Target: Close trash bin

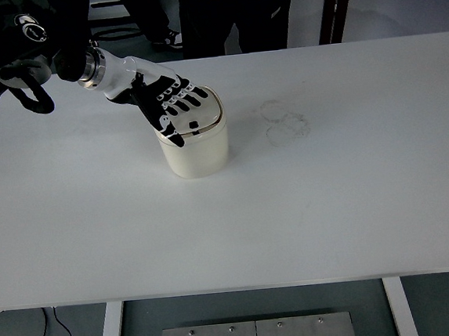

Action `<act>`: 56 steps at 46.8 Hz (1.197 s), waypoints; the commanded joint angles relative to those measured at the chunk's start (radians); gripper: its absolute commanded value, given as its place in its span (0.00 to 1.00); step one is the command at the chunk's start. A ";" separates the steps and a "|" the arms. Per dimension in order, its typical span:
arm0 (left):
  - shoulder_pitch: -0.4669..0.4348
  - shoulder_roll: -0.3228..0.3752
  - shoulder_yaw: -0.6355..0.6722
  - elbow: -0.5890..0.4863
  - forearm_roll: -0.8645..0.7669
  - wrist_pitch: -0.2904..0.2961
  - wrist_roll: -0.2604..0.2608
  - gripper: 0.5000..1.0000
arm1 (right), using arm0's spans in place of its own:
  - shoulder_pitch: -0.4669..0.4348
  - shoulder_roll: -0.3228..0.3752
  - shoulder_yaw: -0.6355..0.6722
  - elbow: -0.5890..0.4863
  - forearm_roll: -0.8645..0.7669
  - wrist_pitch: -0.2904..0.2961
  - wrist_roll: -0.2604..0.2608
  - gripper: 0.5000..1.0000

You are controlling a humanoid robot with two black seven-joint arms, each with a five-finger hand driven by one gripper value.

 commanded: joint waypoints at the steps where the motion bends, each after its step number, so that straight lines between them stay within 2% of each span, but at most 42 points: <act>1: -0.003 -0.001 0.000 -0.007 -0.001 0.000 0.013 1.00 | -0.001 0.000 0.000 -0.001 0.000 0.000 0.000 0.98; 20: 0.002 -0.012 0.001 -0.015 0.001 0.000 0.036 1.00 | 0.001 0.000 0.000 0.001 0.000 0.000 0.000 0.98; 56: 0.005 -0.009 -0.003 -0.007 -0.013 0.000 0.037 1.00 | -0.001 0.000 0.000 0.001 0.000 0.000 0.000 0.98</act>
